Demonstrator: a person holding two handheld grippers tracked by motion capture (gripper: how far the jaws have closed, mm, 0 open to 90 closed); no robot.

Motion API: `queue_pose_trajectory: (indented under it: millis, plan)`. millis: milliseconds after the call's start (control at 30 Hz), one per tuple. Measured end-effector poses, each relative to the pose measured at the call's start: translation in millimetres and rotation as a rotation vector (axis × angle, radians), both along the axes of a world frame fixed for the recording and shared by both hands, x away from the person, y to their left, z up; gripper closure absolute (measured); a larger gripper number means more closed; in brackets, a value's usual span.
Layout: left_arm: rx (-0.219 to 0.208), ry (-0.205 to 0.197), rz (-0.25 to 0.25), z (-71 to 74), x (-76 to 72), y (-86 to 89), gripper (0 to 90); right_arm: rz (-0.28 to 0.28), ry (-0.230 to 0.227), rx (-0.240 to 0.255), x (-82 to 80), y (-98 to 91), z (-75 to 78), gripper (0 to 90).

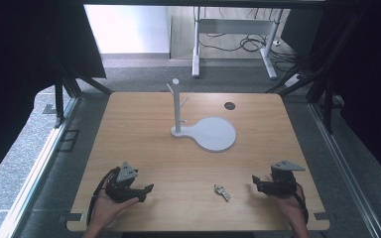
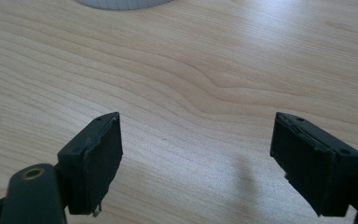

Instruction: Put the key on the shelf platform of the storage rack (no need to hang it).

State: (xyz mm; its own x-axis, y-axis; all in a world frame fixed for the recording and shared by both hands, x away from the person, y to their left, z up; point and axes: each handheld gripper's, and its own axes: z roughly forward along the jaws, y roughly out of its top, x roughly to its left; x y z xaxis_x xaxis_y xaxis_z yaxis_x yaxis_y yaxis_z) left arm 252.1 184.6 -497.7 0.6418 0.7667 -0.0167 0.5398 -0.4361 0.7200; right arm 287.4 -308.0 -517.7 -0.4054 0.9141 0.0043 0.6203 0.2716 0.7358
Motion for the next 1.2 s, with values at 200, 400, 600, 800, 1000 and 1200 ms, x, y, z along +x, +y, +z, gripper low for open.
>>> queue_pose_trajectory:
  millis: [200, 400, 600, 800, 1000, 1200]
  plan:
    - [0.000, -0.001, -0.001, -0.2, -0.3, -0.9, 22.5, 0.018, 0.020, -0.009, 0.6, 0.6, -3.5, 21.6]
    - [0.004, 0.000, -0.004, -0.2, -0.4, -1.2, 22.5, 0.039, 0.018, -0.018, -0.5, 2.0, -3.0, 24.4]
    - [0.009, 0.005, -0.007, -1.0, -0.2, -1.8, 22.5, 0.053, 0.028, -0.043, 0.4, 4.3, -6.3, 24.9]
    - [0.011, 0.005, -0.008, -0.8, -0.4, -2.1, 22.5, 0.059, 0.031, -0.049, -0.1, 5.1, -6.0, 26.0]
    - [0.014, 0.008, -0.010, -1.4, 0.1, -2.0, 22.5, 0.063, 0.033, -0.050, 0.0, 3.3, -5.5, 28.3]
    - [0.016, 0.010, -0.009, -1.9, 0.4, -2.0, 22.5, 0.072, 0.032, -0.048, 0.1, 4.0, -4.2, 30.0]
